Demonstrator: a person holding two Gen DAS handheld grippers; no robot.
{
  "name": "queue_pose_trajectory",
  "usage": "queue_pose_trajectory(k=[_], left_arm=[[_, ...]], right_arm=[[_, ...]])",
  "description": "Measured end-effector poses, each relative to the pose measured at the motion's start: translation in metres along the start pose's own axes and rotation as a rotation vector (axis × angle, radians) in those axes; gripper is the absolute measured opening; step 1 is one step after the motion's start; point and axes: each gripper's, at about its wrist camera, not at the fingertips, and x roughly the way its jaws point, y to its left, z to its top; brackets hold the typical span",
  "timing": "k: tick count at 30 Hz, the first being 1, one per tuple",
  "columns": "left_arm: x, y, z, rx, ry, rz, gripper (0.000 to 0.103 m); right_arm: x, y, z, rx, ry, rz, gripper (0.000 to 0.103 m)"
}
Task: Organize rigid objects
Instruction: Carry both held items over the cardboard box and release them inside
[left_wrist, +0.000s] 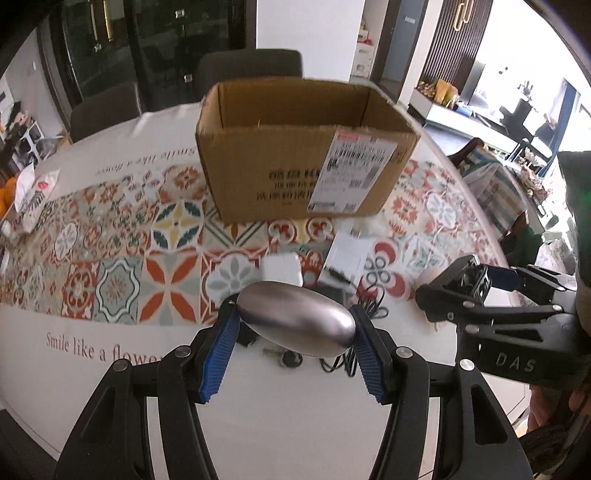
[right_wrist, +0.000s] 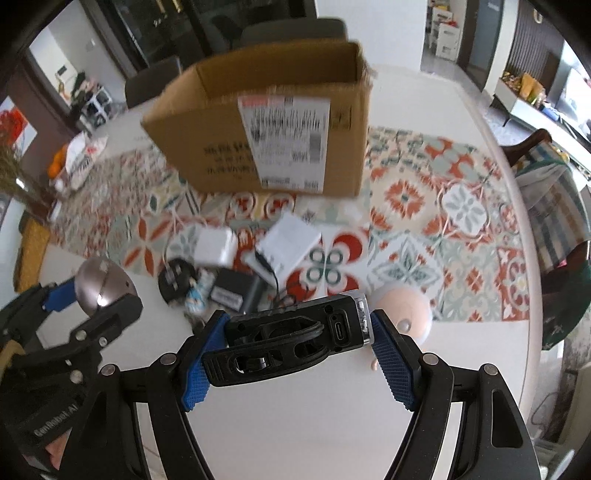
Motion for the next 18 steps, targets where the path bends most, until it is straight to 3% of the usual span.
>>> queue_pose_trajectory(k=[18], left_arm=[[-0.044,0.014,0.076,0.04,-0.19,0.027,0.06]], right_arm=[[-0.059,0.011,0.06,0.017,-0.204,0.001,0.076]])
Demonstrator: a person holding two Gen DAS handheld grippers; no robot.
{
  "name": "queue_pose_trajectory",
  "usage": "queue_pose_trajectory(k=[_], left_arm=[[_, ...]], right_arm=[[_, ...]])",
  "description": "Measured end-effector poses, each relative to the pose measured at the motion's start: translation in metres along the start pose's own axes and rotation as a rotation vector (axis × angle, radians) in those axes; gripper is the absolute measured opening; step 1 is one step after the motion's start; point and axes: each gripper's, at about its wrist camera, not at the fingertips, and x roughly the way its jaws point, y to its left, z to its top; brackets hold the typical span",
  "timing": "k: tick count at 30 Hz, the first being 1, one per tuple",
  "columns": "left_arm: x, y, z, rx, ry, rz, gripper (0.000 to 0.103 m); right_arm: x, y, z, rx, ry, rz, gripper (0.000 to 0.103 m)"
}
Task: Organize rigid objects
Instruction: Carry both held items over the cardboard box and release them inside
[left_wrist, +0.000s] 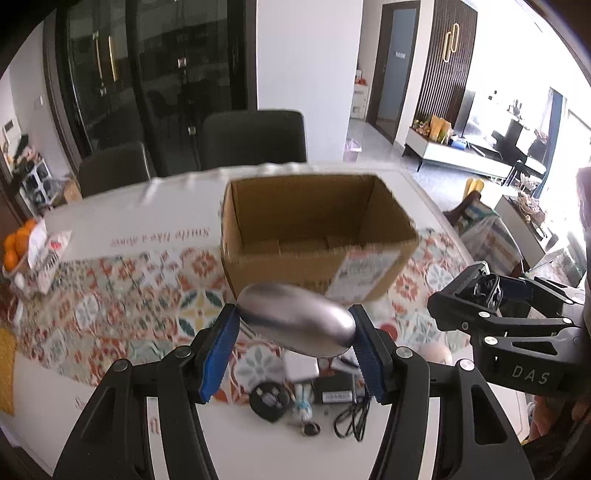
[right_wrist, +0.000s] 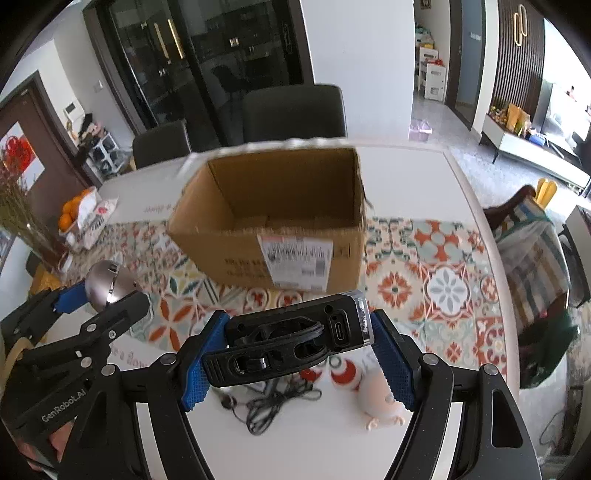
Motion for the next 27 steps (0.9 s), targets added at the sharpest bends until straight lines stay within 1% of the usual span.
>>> queue_pose_trajectory(k=[6,13,22,27], left_arm=[[-0.008,0.0,0.026,0.02,-0.057,0.011,0.06],[-0.004,0.002,0.05,0.025,-0.084,0.013,0.06],[0.011,0.001,0.081,0.033,-0.09,0.019,0.06],[0.03,0.004,0.1,0.053,-0.06,0.027,0.06]], right_arm=[[-0.01,0.003,0.025,-0.007,-0.058,0.005,0.076],[-0.012,0.002,0.05,-0.008,-0.102,0.0,0.076],[0.0,0.001,0.082,-0.016,-0.106,-0.022,0.076],[0.012,-0.001,0.103,-0.018,-0.081,-0.037,0.076]])
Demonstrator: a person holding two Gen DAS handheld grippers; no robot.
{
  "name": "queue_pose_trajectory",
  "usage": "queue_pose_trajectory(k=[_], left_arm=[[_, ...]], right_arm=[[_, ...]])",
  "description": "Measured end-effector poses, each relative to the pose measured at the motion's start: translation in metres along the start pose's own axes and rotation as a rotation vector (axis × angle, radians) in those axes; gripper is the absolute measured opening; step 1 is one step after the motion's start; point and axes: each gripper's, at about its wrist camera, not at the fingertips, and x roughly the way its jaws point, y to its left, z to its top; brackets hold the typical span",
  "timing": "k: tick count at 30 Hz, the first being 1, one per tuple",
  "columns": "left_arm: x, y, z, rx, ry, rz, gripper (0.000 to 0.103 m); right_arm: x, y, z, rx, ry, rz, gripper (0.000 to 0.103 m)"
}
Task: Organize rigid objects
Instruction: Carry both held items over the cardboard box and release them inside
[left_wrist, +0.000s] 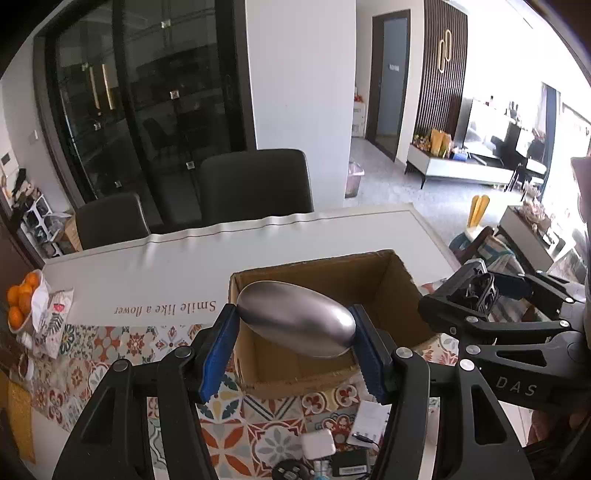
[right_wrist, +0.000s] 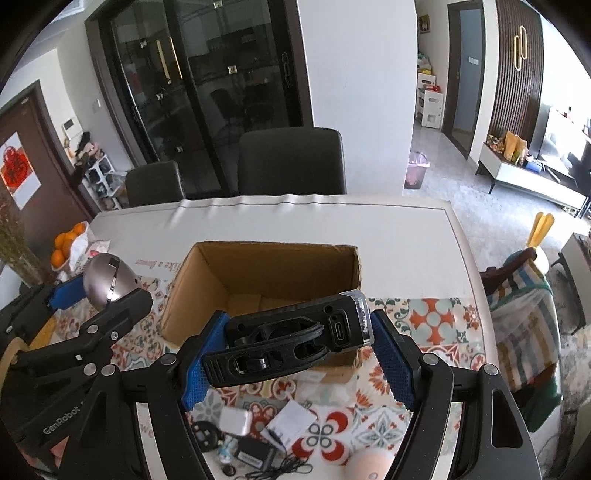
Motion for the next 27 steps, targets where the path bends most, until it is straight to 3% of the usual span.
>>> queue_pose_trajectory(k=[14,19,27], left_arm=[[0.064,0.006,0.019,-0.002,0.153,-0.014,0.06],[0.074,0.013,0.021,-0.038,0.166,-0.02,0.067],[0.071,0.034,0.012,-0.065,0.166,0.045,0.078]], right_arm=[[0.055,-0.008,0.026,0.01,0.115,-0.048,0.076],[0.064,-0.01,0.028,0.01,0.132,-0.053,0.076],[0.07,0.001,0.033,-0.01,0.136,-0.032,0.076]])
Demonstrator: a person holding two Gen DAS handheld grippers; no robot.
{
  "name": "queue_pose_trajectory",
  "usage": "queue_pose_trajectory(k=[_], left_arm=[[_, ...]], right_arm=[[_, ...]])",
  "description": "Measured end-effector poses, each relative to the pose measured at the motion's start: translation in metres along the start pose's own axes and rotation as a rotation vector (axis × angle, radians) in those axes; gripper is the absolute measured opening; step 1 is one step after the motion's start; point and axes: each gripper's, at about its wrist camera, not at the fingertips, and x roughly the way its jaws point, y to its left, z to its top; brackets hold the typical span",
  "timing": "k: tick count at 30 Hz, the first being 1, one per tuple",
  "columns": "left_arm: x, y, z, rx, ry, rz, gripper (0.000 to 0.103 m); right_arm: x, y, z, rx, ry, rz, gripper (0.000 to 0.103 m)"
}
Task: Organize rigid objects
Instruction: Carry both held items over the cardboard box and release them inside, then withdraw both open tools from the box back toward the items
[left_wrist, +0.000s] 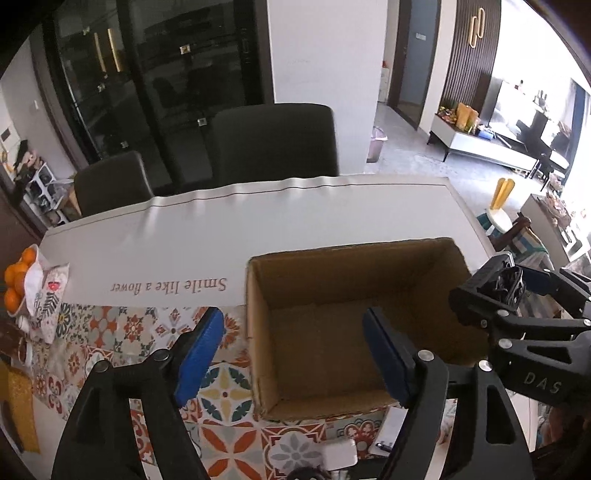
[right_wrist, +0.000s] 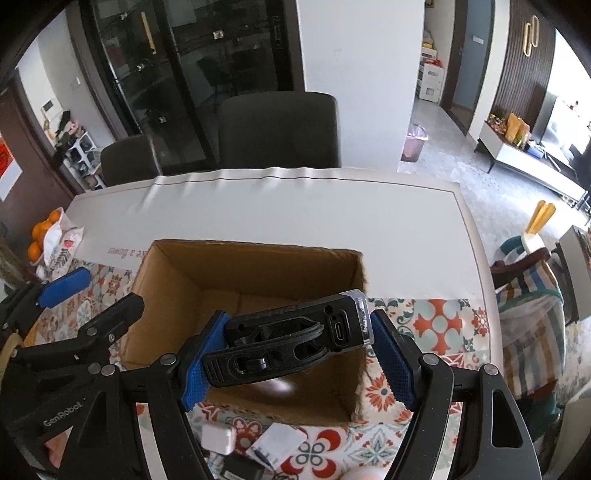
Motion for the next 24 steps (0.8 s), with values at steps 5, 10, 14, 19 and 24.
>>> queue_pose_trajectory(k=[5,10,14,19,24], left_arm=[[-0.006,0.014,-0.006,-0.024,-0.003,0.021,0.079],[-0.016,0.013,-0.017,-0.019,-0.019,0.039,0.083],[-0.024,0.009,-0.026,-0.015,-0.025,0.051,0.087],[-0.04,-0.001,-0.035,0.001,-0.046,0.069,0.094],[-0.06,-0.012,-0.045,0.011,-0.073,0.06,0.097]], right_arm=[[-0.002,0.008,0.0,-0.015,-0.011,0.017,0.088],[-0.011,0.011,-0.007,-0.022,-0.026,0.007,0.088],[-0.02,0.007,-0.016,-0.007,-0.031,0.006,0.088],[-0.036,0.001,-0.032,0.006,-0.048,0.005,0.088],[-0.056,-0.006,-0.048,0.015,-0.075,-0.003,0.088]])
